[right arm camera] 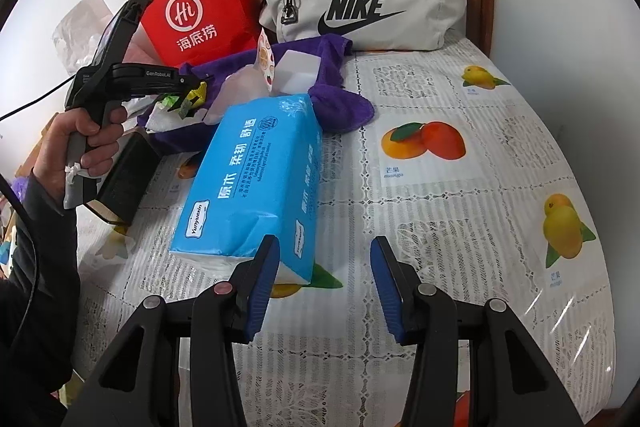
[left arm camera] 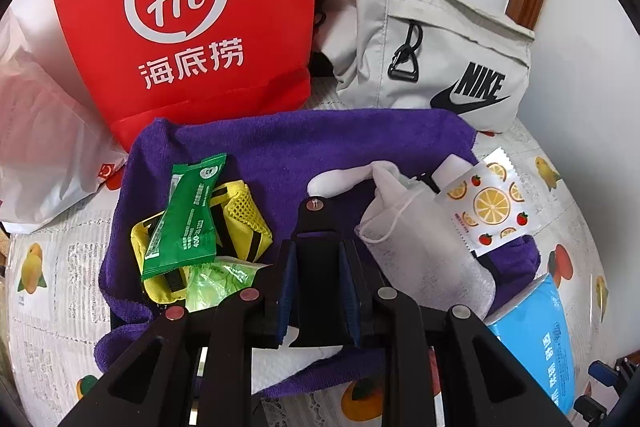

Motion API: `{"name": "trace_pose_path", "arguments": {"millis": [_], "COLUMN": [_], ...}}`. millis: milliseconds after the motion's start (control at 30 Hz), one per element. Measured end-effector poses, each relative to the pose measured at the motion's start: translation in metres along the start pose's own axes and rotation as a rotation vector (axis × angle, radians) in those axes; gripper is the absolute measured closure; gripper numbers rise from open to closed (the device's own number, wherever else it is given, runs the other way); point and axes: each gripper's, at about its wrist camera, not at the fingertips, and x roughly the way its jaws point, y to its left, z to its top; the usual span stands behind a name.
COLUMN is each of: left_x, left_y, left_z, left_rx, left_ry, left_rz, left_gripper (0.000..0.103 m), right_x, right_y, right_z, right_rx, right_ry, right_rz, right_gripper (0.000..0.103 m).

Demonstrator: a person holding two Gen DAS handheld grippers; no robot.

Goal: Organize soft objects

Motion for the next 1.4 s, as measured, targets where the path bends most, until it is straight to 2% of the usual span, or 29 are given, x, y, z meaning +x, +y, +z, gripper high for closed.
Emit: {"name": "trace_pose_path", "arguments": {"millis": [67,133,200,333,400,467,533,600,667,833,900,1033,1300,1400], "left_x": [0.000,-0.002,-0.007,-0.025,-0.036,-0.049,-0.065,-0.084,-0.100,-0.148,-0.169,-0.203,-0.263,-0.283], "left_y": [0.000,0.000,0.000,0.001,0.002,0.002,0.004,0.005,0.005,-0.001,-0.004,-0.011,-0.023,-0.026], "left_z": [0.000,0.000,0.000,-0.002,-0.005,-0.008,-0.014,-0.024,-0.033,-0.065,-0.080,-0.108,-0.171,-0.190], "left_rx": [-0.004,-0.001,-0.004,-0.006,-0.009,-0.009,-0.020,-0.027,-0.025,-0.042,-0.051,-0.062,-0.099,-0.119], "left_ry": [0.003,-0.002,-0.012,-0.035,-0.043,-0.058,-0.080,-0.098,-0.109,-0.153,-0.173,-0.202,-0.256,-0.263], "left_rz": [0.005,0.009,0.020,0.024,0.028,0.047,0.065,0.072,0.071,0.080,0.086,0.095,0.119,0.127], "left_gripper": [0.078,0.070,0.054,0.050,0.043,0.038,0.033,0.026,0.024,0.013,0.004,0.001,0.000,0.000], "right_x": [-0.001,-0.002,-0.003,-0.009,-0.014,-0.018,-0.024,-0.029,-0.035,-0.052,-0.060,-0.079,-0.113,-0.123], "right_y": [0.001,0.001,0.002,0.005,0.008,0.012,0.015,0.020,0.023,0.039,0.046,0.064,0.097,0.103], "right_z": [0.000,0.000,0.000,-0.001,-0.002,-0.002,-0.002,-0.003,-0.004,-0.006,-0.006,-0.006,-0.014,-0.017], "right_rx": [-0.001,-0.002,-0.001,-0.008,-0.020,-0.031,-0.038,-0.041,-0.043,-0.071,-0.090,-0.124,-0.184,-0.168], "right_ry": [-0.001,-0.002,-0.003,-0.010,-0.017,-0.023,-0.033,-0.036,-0.052,-0.089,-0.107,-0.163,-0.203,-0.189], "right_rz": [0.002,0.002,0.004,0.006,0.002,-0.011,-0.015,-0.026,-0.037,-0.037,-0.031,-0.047,-0.043,-0.052], "right_gripper": [0.056,0.056,0.056,0.056,0.054,0.047,0.046,0.038,0.031,0.023,0.021,0.006,0.002,0.000]}}
